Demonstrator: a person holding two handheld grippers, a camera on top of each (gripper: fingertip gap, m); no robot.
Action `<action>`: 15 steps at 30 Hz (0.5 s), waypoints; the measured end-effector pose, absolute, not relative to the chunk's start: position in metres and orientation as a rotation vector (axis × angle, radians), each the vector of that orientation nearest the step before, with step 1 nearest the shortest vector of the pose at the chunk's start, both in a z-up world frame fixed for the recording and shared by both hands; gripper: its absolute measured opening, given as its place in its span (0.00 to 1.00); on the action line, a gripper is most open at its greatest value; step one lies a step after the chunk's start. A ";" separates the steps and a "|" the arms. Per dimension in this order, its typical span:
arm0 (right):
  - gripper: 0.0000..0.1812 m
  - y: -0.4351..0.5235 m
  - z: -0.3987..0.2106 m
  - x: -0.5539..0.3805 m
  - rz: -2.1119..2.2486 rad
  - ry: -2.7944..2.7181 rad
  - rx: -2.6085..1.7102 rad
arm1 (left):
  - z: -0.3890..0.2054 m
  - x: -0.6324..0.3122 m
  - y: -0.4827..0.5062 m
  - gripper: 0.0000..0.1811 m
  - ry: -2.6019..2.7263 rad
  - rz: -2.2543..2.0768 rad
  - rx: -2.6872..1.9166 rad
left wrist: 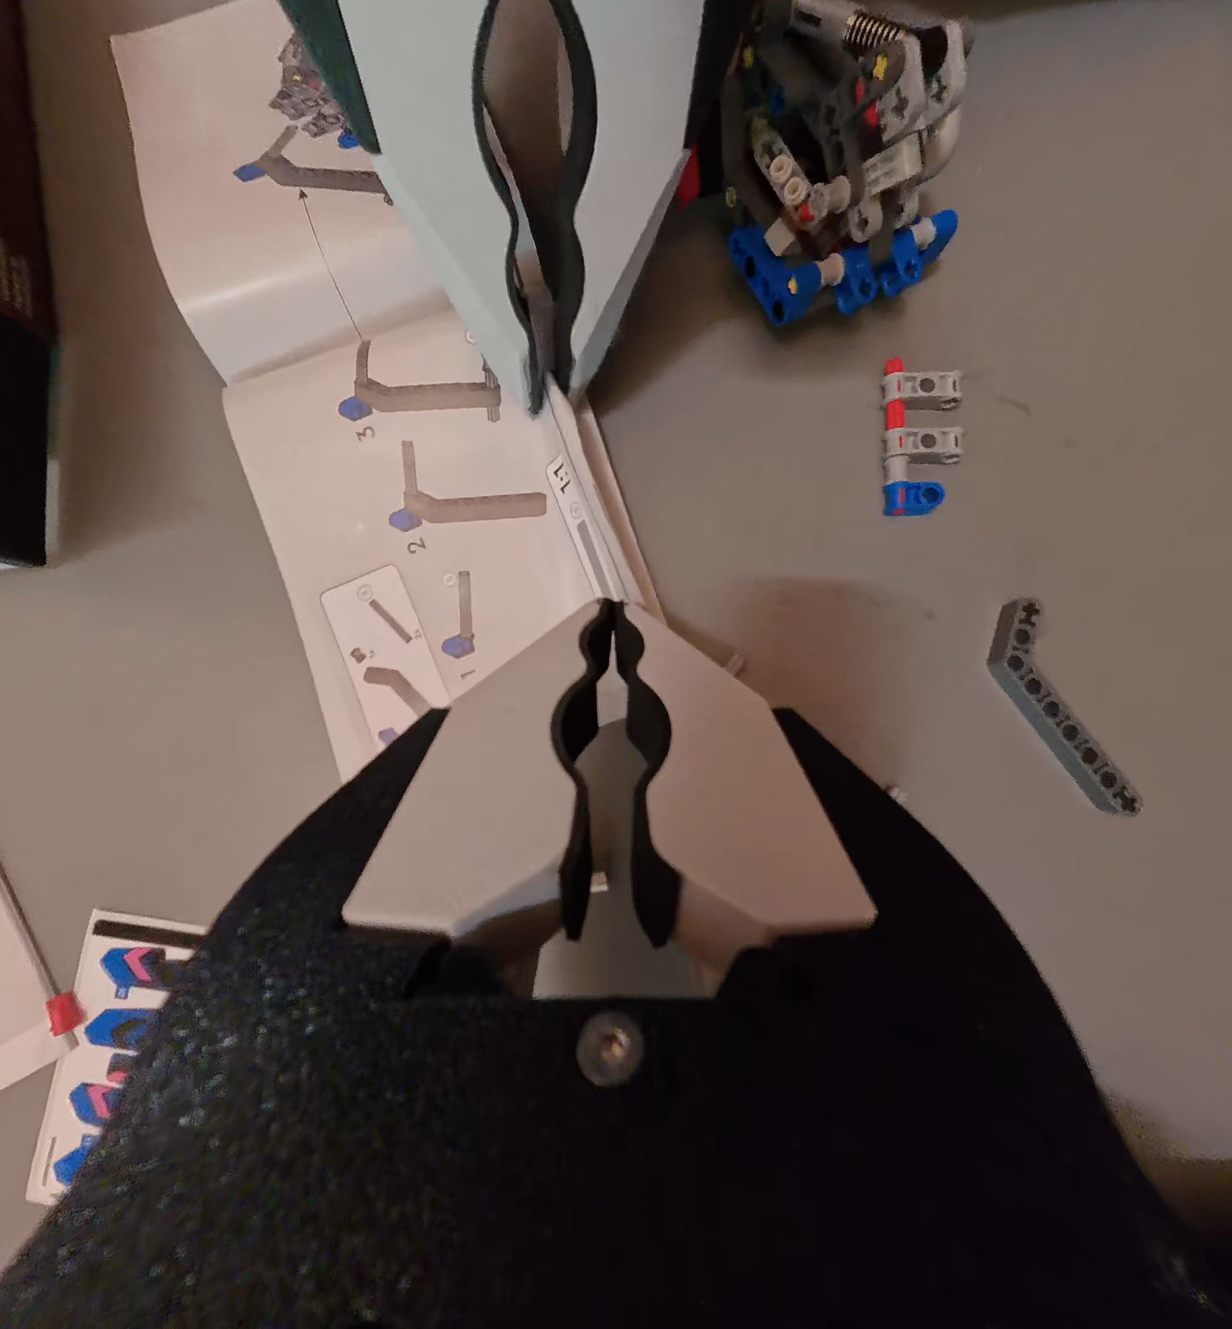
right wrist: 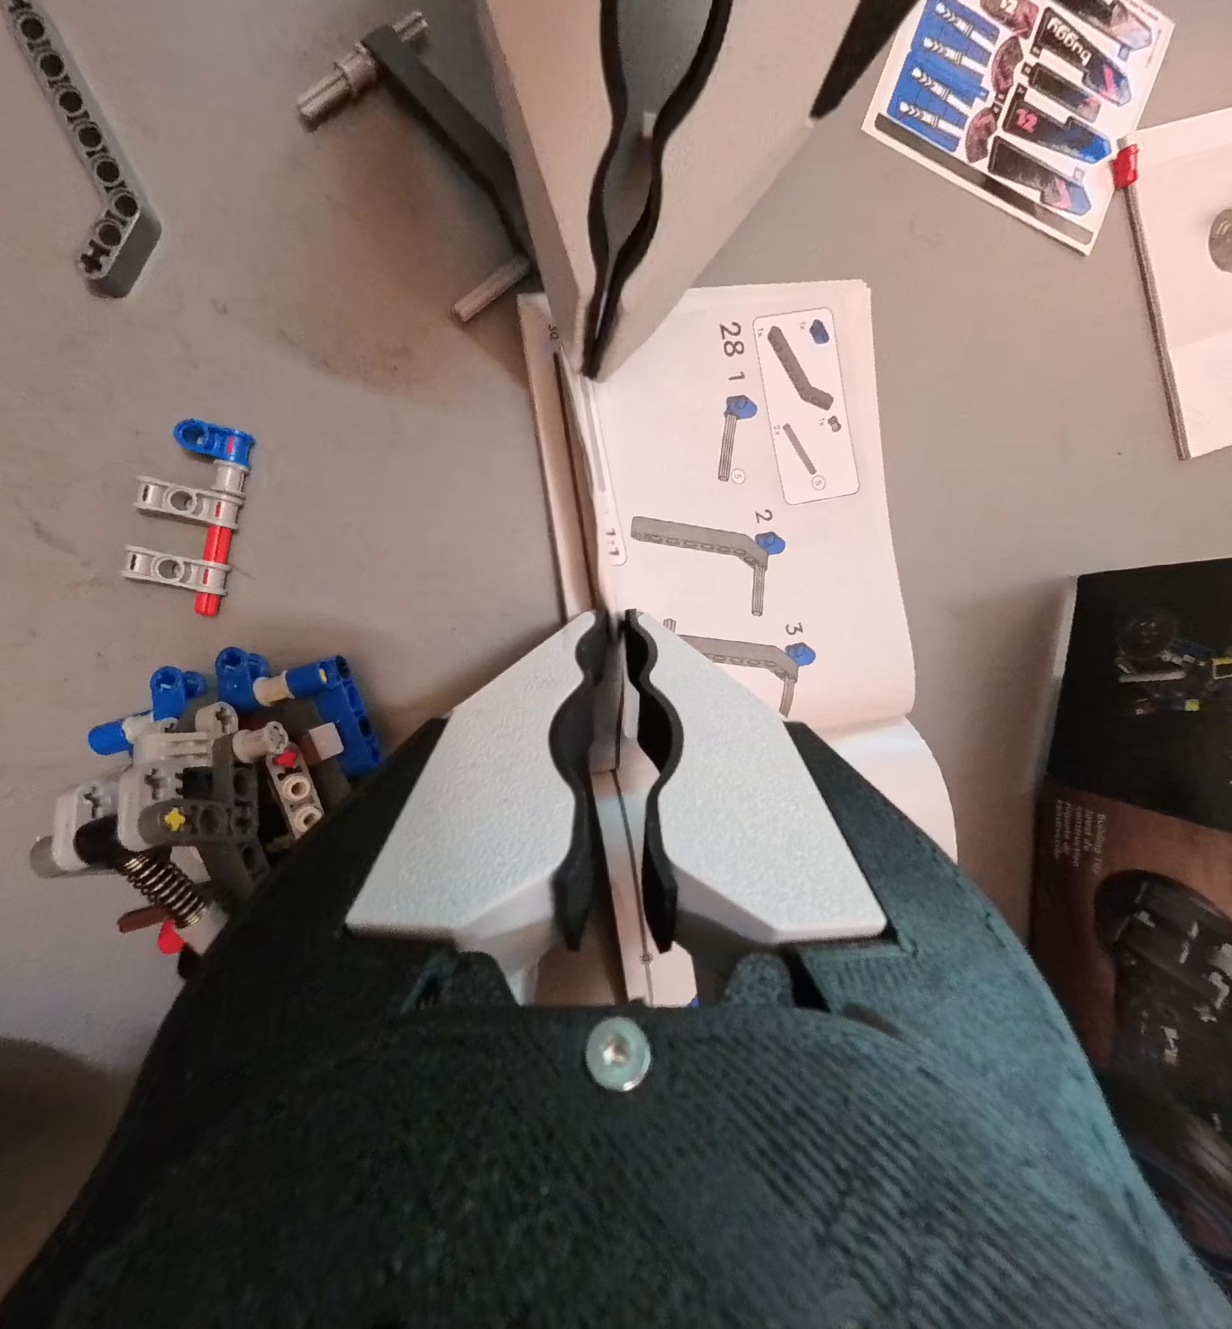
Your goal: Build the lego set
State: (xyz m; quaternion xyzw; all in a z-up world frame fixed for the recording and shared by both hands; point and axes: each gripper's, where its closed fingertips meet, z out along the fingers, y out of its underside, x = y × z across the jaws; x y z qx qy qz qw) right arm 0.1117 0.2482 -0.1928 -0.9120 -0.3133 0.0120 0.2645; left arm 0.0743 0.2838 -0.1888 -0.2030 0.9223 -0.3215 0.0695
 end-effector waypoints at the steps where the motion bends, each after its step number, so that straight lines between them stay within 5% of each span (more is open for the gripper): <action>1: 0.03 0.248 -0.192 0.111 0.033 -0.849 -2.463 | -0.187 0.076 0.283 0.00 2.763 -0.976 -0.609; 12: 0.10 0.256 -0.186 0.107 -0.031 -0.903 -2.390 | -0.179 0.089 0.284 0.00 2.668 -0.990 -0.628; 15: 0.00 0.259 -0.185 0.107 -0.049 -0.910 -2.370 | -0.179 0.090 0.286 0.00 2.656 -0.983 -0.631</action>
